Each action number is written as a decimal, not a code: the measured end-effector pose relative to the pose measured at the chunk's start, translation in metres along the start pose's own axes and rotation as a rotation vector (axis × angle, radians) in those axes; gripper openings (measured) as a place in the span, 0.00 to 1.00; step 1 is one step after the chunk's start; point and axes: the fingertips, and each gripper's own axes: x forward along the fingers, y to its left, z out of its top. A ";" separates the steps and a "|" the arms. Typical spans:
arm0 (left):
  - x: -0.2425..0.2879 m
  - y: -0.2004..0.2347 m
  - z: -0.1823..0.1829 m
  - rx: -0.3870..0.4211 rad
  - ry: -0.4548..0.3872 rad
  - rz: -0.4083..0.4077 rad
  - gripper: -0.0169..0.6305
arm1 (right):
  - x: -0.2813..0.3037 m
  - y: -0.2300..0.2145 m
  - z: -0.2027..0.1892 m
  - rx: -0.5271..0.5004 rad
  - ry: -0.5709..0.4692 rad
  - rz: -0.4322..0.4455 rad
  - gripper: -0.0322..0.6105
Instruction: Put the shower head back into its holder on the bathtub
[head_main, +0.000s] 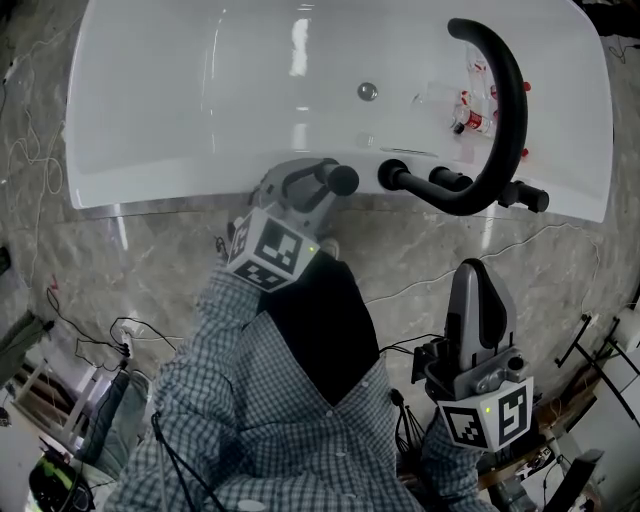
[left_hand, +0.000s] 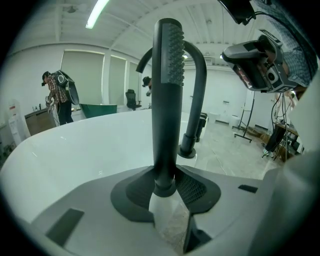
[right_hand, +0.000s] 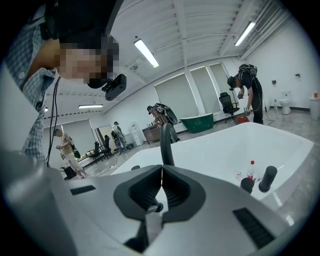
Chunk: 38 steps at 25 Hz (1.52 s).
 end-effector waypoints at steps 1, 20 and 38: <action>0.002 -0.001 -0.001 0.003 0.002 0.001 0.23 | -0.001 -0.002 -0.002 0.001 0.000 -0.002 0.07; 0.011 -0.006 -0.017 -0.020 0.105 0.019 0.23 | -0.012 -0.002 -0.009 0.013 -0.030 0.008 0.07; -0.066 -0.024 0.015 -0.127 0.184 0.006 0.05 | -0.042 0.025 0.039 0.008 -0.055 0.009 0.07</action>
